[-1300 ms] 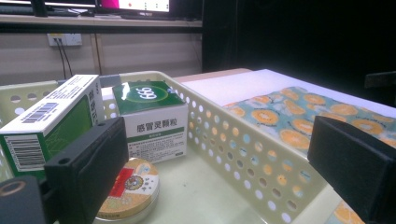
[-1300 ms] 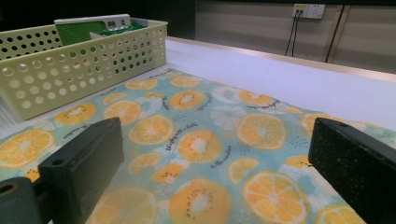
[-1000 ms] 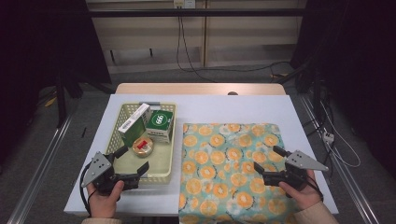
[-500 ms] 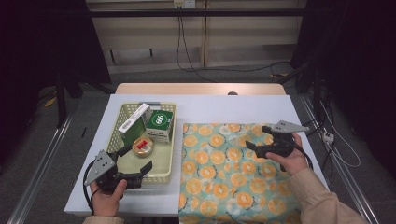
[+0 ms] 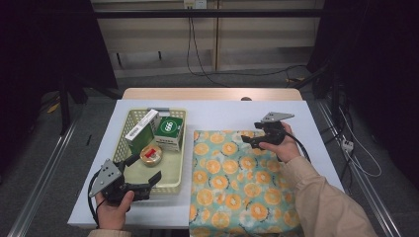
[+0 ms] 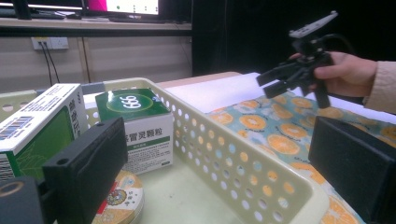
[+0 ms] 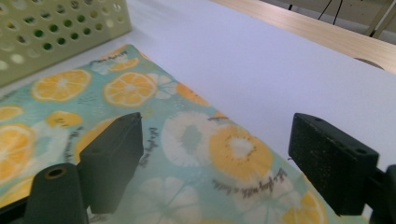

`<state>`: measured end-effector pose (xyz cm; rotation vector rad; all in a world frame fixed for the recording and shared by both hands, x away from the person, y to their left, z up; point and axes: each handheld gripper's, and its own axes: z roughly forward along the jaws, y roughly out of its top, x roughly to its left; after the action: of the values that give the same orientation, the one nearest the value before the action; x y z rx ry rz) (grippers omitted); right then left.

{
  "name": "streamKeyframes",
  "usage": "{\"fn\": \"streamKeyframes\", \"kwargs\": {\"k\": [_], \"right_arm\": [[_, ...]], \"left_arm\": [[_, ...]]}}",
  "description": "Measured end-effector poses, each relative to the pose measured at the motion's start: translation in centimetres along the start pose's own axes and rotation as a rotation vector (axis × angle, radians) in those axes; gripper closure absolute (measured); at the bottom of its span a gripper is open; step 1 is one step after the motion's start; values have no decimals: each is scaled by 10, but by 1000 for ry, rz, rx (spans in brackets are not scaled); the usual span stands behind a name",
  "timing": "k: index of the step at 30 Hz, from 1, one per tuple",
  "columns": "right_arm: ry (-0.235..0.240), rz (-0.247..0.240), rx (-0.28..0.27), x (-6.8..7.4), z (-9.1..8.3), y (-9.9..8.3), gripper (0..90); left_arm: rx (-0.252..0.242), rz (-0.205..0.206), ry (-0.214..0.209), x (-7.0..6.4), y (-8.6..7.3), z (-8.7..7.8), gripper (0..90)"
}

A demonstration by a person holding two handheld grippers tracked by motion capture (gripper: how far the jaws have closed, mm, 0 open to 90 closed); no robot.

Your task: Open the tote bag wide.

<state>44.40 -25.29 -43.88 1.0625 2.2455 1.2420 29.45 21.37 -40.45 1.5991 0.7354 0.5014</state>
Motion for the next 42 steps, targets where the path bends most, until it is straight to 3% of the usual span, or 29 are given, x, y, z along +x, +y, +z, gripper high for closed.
{"fn": "streamKeyframes", "kwargs": {"k": [9, 16, 19, 21, 24, 28, 37, 42], "right_arm": [[8, 59, 65, -16, 27, -6, 218], [2, 5, 154, -15, 37, -8, 323], [-7, -12, 158, -13, 37, -8, 349], [16, -18, 154, -12, 36, -8, 466], [47, -7, 160, -13, 33, -7, 723], [87, 26, 157, -14, 32, -9, 889], [69, 3, 152, -11, 32, -7, 900], [73, 40, 119, -14, 30, -5, 900]], "left_arm": [[-5, 2, 1, 0, 2, -2, 46], [-1, 1, 0, 0, 1, -2, 46], [-2, -2, 4, -1, 1, -3, 46], [0, 2, 5, -1, 2, -3, 46], [2, 3, 4, -1, 2, -2, 46], [4, 4, 3, -2, 1, -1, 46], [3, 10, 3, -3, 3, -2, 46], [-4, 6, -1, -3, 4, -1, 46]]}}
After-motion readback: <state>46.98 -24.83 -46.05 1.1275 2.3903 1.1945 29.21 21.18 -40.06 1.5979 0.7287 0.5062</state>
